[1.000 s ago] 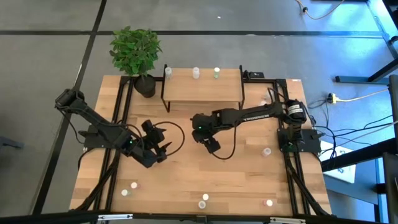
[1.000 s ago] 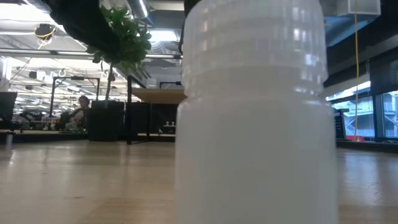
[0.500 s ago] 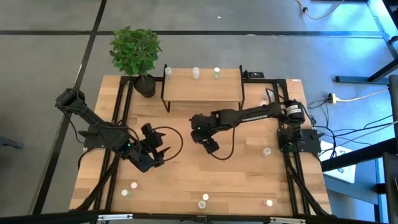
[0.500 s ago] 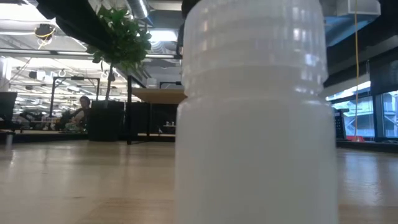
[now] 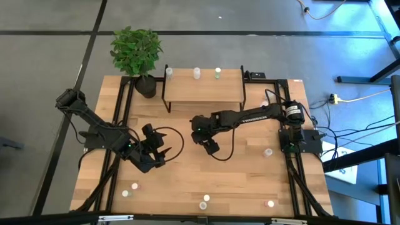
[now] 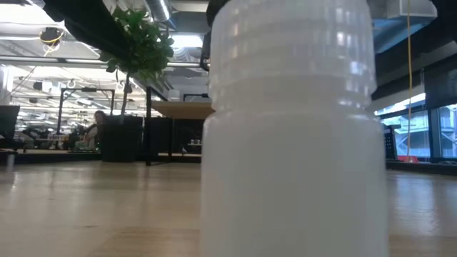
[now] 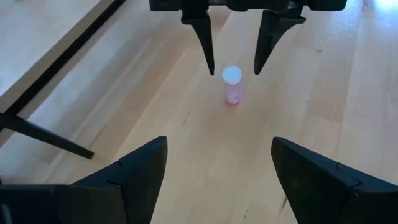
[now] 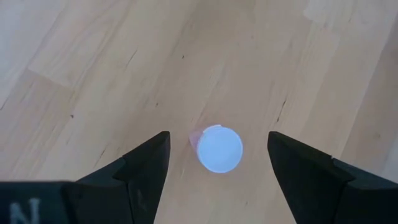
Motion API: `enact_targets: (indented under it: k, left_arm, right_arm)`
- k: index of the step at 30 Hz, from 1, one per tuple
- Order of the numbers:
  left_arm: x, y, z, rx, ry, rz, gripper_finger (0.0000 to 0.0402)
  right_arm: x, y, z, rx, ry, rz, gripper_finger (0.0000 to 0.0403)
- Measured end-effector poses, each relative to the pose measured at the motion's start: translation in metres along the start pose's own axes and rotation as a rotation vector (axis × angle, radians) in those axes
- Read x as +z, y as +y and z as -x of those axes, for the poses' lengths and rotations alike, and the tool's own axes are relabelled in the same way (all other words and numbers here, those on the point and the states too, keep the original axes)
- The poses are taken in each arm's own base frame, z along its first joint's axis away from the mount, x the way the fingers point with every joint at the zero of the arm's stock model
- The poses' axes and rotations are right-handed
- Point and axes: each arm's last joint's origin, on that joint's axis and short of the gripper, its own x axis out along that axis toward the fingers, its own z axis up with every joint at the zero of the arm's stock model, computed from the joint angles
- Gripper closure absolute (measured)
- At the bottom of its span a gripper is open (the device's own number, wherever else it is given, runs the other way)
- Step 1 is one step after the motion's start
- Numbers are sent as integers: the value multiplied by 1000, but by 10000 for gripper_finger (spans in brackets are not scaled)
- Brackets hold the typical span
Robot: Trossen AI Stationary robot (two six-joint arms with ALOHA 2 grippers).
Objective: Pick and place medicine bottles onto shelf by color
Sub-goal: Put the top left pink pill bottle on the shelf
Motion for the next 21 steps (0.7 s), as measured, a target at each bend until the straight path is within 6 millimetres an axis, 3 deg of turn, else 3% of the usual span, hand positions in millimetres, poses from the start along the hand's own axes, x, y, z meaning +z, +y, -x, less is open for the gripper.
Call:
enact_targets:
  k: [21]
  left_arm:
    - [1,-1,0,-5,-6,6,119]
  right_arm:
    - [-8,-1,-16,29,-37,-10,131]
